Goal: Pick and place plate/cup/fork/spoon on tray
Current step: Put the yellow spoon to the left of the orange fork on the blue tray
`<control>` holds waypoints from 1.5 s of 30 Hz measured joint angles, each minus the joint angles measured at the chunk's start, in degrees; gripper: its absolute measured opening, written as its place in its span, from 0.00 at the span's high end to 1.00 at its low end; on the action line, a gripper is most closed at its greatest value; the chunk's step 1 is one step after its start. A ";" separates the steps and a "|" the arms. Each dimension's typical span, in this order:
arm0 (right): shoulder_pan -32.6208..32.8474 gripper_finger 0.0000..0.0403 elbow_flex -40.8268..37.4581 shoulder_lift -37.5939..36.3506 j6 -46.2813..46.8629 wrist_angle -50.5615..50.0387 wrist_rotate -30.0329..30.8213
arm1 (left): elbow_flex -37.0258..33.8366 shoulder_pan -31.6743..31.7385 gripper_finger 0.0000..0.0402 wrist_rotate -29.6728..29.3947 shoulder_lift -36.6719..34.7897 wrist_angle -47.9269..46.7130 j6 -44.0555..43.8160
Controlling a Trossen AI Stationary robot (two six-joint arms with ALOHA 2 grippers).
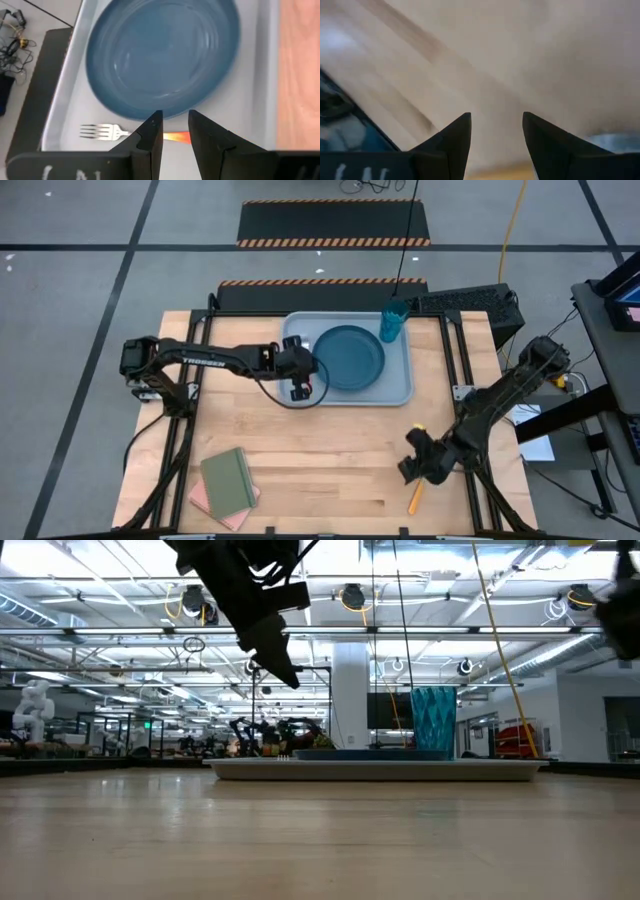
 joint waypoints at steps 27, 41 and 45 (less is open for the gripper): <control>6.18 0.58 11.96 16.27 19.80 -17.82 -10.06 | -0.02 -6.99 0.76 -0.07 0.00 0.02 -0.96; 4.83 0.61 12.05 17.75 17.05 -20.00 -10.31 | -0.02 -5.44 0.76 -0.13 0.00 0.55 0.84; 4.80 0.67 12.01 17.78 18.07 -19.13 -11.33 | -0.02 -5.03 0.76 -0.13 0.00 0.56 0.81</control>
